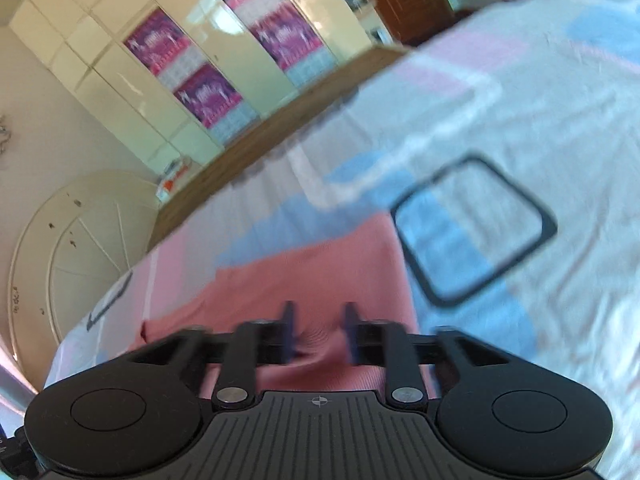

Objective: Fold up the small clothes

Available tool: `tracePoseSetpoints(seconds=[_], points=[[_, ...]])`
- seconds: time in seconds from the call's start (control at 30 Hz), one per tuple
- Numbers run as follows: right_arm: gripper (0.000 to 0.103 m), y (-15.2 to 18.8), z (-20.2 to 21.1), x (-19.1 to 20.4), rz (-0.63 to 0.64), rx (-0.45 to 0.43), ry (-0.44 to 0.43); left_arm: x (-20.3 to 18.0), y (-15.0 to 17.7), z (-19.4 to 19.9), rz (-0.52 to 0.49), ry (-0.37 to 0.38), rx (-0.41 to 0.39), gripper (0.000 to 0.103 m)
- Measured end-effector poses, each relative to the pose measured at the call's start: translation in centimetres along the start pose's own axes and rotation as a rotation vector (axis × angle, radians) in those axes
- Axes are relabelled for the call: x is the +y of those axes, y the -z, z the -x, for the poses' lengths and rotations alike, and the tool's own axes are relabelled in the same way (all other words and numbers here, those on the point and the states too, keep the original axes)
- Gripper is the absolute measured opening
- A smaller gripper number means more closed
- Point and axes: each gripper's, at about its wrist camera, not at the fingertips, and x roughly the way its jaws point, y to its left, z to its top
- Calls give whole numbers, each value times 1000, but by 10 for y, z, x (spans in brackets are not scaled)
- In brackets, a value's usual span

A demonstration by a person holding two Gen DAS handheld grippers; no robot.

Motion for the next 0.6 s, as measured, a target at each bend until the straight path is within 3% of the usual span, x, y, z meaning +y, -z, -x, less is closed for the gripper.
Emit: tracePoseSetpoints(seconds=[0.07, 0.17, 0.27, 0.33, 0.43, 0.6], points=[[48, -7, 4, 0, 41, -36, -2, 4, -6, 4, -8, 37, 1, 90], [48, -11, 3, 4, 149, -21, -41, 2, -9, 3, -75, 81, 19, 90], [48, -3, -10, 11, 272, 29, -33, -12, -7, -10, -193, 62, 50, 90], [48, 3, -21, 15, 323, 58, -28, -20, -4, -21, -249, 46, 60, 84], [48, 10, -31, 19, 378, 81, -32, -26, -3, -36, -302, 28, 68, 72], [48, 12, -45, 23, 453, 121, -48, -31, -3, -49, -390, 22, 68, 68]])
